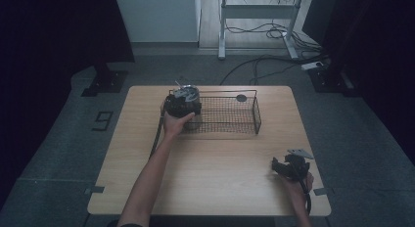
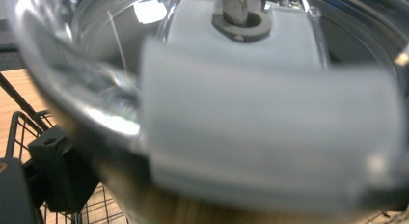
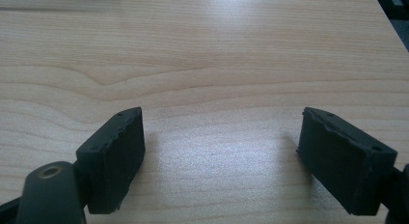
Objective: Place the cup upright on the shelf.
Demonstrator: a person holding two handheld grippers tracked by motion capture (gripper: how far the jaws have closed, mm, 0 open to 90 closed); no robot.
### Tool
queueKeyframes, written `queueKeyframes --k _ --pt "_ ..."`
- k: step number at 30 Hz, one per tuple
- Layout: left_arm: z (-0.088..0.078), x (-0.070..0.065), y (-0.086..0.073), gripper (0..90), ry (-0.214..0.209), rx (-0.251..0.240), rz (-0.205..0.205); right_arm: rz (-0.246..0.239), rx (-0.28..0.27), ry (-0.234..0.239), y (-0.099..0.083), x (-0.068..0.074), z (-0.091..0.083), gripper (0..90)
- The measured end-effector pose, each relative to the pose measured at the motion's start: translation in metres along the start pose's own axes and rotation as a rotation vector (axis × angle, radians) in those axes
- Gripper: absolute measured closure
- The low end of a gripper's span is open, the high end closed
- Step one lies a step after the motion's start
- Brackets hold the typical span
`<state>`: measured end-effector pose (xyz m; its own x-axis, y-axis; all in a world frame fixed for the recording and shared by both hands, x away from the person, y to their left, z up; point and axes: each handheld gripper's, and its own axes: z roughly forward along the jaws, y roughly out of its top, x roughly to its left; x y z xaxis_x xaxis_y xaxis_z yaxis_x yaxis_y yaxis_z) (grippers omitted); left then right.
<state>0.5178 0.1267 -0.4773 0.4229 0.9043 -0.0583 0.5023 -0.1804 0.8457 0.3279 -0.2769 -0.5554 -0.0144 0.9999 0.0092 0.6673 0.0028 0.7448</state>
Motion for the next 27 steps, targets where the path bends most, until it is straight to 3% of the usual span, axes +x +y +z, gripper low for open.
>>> queueKeyframes --k 4,9,11,13,15,27 --pt "-0.001 -0.005 -0.001 2.7 0.007 0.004 0.032 0.000 0.000 0.000 0.000 0.000 0.000 16.4" --pt "-0.003 -0.003 -0.001 2.7 0.003 0.008 0.013 0.000 0.000 0.000 0.000 0.000 0.000 16.4" --pt "-0.005 -0.005 0.000 2.6 0.016 -0.001 0.019 0.000 0.000 0.000 0.000 0.000 0.000 16.4" --pt "-0.009 -0.006 0.003 1.2 0.003 -0.025 0.000 0.000 0.000 0.000 0.000 0.000 0.000 16.4" --pt "-0.014 -0.008 0.007 1.4 0.006 -0.054 -0.002 0.000 0.000 0.000 0.000 0.000 0.000 16.4" --pt "-0.056 -0.007 0.014 0.1 0.006 -0.105 -0.003 0.000 0.000 0.000 0.000 0.000 0.000 16.4"
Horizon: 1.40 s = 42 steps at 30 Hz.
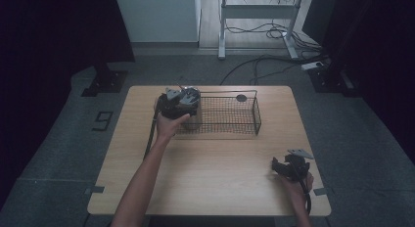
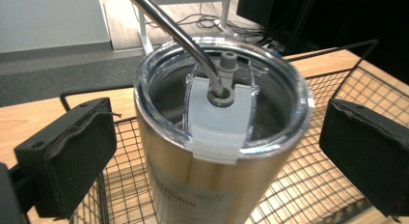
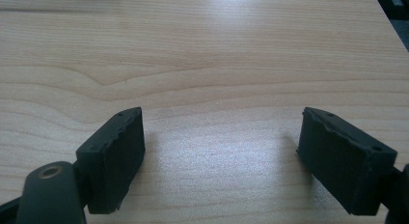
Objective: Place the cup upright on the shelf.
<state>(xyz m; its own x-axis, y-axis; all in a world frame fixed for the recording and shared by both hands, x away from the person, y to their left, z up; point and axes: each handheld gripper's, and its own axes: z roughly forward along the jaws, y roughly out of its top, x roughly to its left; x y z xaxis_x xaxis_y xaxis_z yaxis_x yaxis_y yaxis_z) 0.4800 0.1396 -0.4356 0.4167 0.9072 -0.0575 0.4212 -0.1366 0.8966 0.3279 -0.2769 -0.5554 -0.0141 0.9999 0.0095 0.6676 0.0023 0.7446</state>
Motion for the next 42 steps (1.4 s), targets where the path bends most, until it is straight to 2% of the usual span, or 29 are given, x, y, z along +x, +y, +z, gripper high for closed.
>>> queueKeyframes --k 5,10,17,26,32,35,36,42 --pt "-0.018 -0.002 0.000 0.1 -0.009 -0.010 0.002 0.000 0.000 0.000 0.000 0.000 0.000 16.4" --pt "-0.034 -0.004 -0.005 0.8 -0.005 -0.003 0.005 -0.001 -0.001 0.000 0.000 0.000 0.000 16.4" --pt "-0.054 -0.009 -0.017 2.8 -0.028 -0.018 -0.002 0.004 0.001 -0.001 0.000 0.000 0.000 16.4" --pt "-0.077 -0.007 -0.042 5.0 -0.059 -0.012 -0.036 0.003 0.002 0.000 0.000 0.000 0.000 16.5" --pt "-0.094 -0.007 -0.057 5.5 -0.071 0.002 -0.039 0.003 0.004 -0.001 0.001 0.001 0.000 16.5" --pt "-0.106 -0.006 -0.068 5.7 -0.060 0.010 -0.039 0.003 0.004 -0.001 0.001 0.001 0.000 16.5" --pt "-0.106 -0.006 -0.068 5.8 -0.060 0.010 -0.039 0.003 0.004 -0.001 0.001 0.001 0.000 16.5" --pt "-0.124 -0.003 -0.091 6.2 -0.045 0.026 -0.048 0.003 0.004 -0.001 0.001 0.001 0.000 16.5"
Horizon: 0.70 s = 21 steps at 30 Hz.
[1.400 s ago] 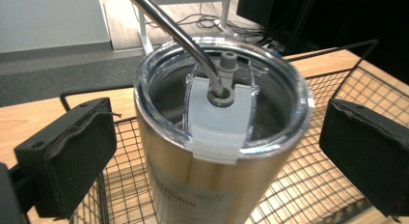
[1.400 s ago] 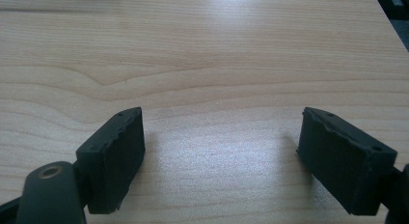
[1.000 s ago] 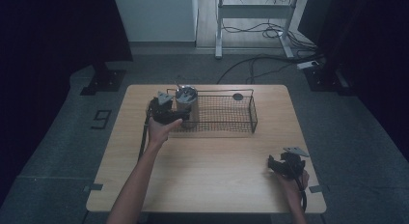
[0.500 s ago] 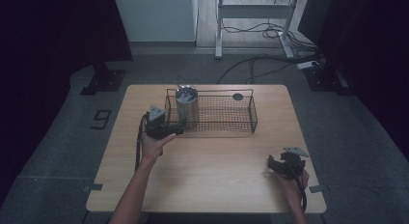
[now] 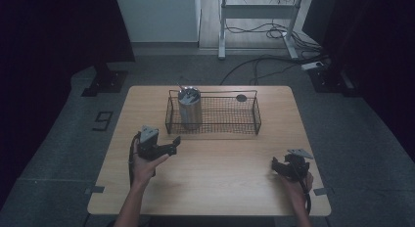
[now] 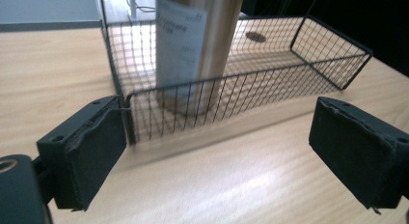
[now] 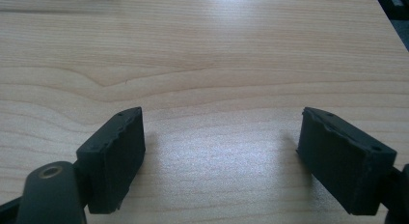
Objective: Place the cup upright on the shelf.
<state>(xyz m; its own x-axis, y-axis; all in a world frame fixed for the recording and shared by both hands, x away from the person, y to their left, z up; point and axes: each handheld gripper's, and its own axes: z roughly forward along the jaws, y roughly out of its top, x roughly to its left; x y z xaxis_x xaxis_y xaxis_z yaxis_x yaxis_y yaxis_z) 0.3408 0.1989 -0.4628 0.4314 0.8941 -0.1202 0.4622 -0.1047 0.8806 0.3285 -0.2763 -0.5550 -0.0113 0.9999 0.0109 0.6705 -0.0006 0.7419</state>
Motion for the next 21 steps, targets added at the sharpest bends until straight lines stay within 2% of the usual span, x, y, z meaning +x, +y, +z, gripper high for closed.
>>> queueKeyframes --k 2,14,21 --pt "-0.006 0.003 -0.010 6.5 0.002 0.015 0.000 0.000 0.000 0.000 0.000 0.000 0.000 16.5" --pt "-0.017 0.005 -0.035 7.2 -0.003 0.043 0.009 0.000 0.000 0.000 0.000 0.000 0.000 16.5" --pt "-0.013 -0.003 -0.045 7.4 0.000 0.097 0.065 -0.001 0.000 0.000 0.000 0.000 0.000 16.6"
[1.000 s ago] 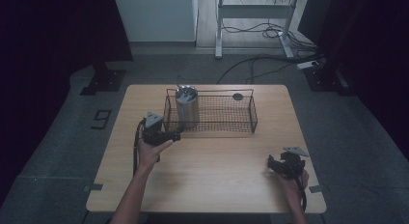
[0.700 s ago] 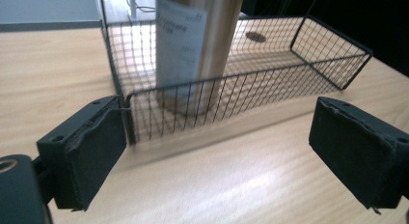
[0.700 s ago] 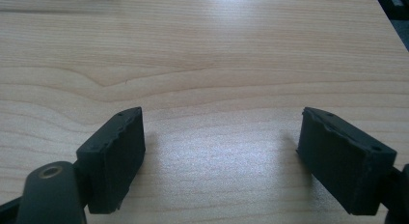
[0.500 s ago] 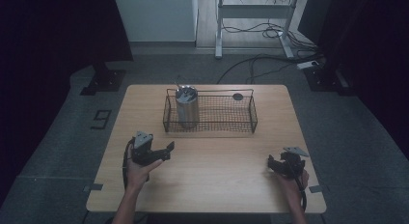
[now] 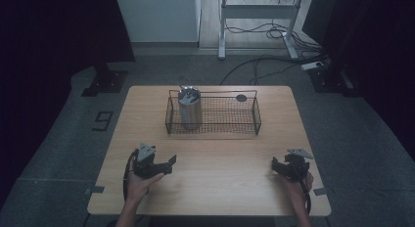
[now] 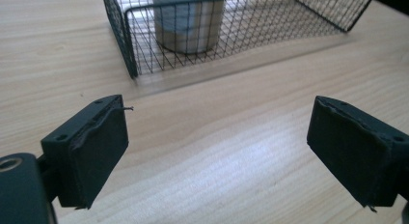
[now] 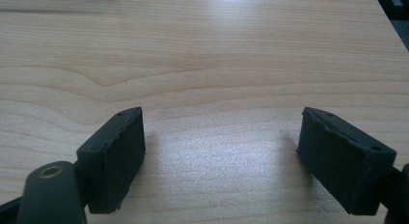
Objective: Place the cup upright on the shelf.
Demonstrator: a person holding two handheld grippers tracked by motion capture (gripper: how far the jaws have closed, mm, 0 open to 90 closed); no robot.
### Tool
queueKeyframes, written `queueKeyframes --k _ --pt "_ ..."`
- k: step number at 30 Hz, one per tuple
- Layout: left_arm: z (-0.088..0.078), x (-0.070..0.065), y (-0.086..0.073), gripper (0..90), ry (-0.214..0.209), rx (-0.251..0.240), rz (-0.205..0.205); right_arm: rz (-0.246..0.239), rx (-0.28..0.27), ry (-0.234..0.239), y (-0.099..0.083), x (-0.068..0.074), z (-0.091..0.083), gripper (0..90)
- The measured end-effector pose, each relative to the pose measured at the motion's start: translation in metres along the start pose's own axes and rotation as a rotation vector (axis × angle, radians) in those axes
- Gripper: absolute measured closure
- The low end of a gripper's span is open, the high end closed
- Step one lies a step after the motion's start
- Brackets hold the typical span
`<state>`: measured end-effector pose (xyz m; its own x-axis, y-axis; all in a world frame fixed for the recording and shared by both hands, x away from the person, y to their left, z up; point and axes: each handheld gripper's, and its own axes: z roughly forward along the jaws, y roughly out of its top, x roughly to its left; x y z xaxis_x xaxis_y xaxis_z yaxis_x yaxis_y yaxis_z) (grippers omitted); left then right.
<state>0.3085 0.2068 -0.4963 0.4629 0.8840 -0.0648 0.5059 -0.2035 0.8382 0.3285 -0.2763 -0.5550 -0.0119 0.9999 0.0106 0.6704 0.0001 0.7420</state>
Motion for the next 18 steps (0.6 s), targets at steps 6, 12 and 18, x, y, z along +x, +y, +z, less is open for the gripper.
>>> queueKeyframes --k 6,12,18 --pt "0.0006 -0.0016 -0.0043 7.9 0.013 0.002 0.003 -0.003 -0.001 0.001 0.0003 0.0000 0.0002 16.8" --pt "0.0000 0.0000 -0.0059 8.1 0.014 0.001 -0.004 -0.003 -0.001 0.004 0.0004 0.0000 0.0004 16.9" --pt "0.0023 -0.0006 -0.0065 8.2 0.015 0.012 0.000 -0.003 -0.001 0.002 0.0006 0.0003 0.0007 16.9"
